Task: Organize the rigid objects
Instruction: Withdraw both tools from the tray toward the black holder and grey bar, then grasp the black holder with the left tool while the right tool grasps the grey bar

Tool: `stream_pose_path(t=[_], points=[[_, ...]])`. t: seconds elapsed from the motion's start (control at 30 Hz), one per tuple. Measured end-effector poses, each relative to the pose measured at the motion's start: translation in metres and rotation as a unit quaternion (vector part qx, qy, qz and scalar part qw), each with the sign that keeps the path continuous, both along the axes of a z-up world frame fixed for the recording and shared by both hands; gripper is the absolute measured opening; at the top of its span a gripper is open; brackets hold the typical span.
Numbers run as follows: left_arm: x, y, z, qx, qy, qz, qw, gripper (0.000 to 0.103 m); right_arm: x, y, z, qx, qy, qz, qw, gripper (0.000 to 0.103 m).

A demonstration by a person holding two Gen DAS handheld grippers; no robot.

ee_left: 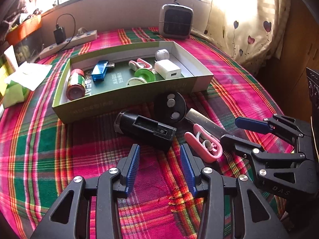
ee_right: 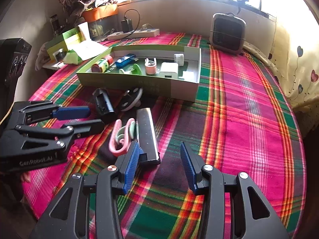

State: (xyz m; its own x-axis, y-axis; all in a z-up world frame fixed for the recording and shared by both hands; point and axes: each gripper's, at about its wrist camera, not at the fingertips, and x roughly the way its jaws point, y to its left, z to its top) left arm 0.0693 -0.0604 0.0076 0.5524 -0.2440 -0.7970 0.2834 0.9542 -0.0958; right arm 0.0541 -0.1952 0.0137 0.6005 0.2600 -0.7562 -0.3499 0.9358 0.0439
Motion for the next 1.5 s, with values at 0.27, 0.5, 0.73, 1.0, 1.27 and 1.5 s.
stream_pose_path(t=[0.27,0.5,0.73,1.0,1.27,1.5], points=[[0.003,0.014,-0.001,0.002,0.0,0.031,0.9995,0.041,0.005,-0.007,-0.001,-0.009,-0.001,-0.007,1.0,0.044],[-0.001,0.042,-0.001,0.0,0.001,0.066,0.9978,0.041,0.008,-0.002,-0.004,-0.023,0.004,0.016,1.0,0.044],[-0.002,0.067,0.001,0.005,-0.002,0.098,0.9952,0.041,0.01,0.008,-0.005,-0.029,0.007,0.039,0.999,0.044],[-0.006,0.081,0.003,-0.015,-0.001,0.11,0.9938,0.041,0.018,0.011,-0.005,-0.025,0.009,0.04,0.999,0.044],[0.001,0.058,0.01,-0.049,-0.005,0.072,0.9962,0.041,0.022,0.008,-0.005,-0.023,0.01,0.025,0.999,0.039],[0.015,0.043,0.009,-0.044,-0.002,0.069,0.9966,0.042,0.024,0.0,-0.004,-0.014,0.012,0.016,1.0,0.027]])
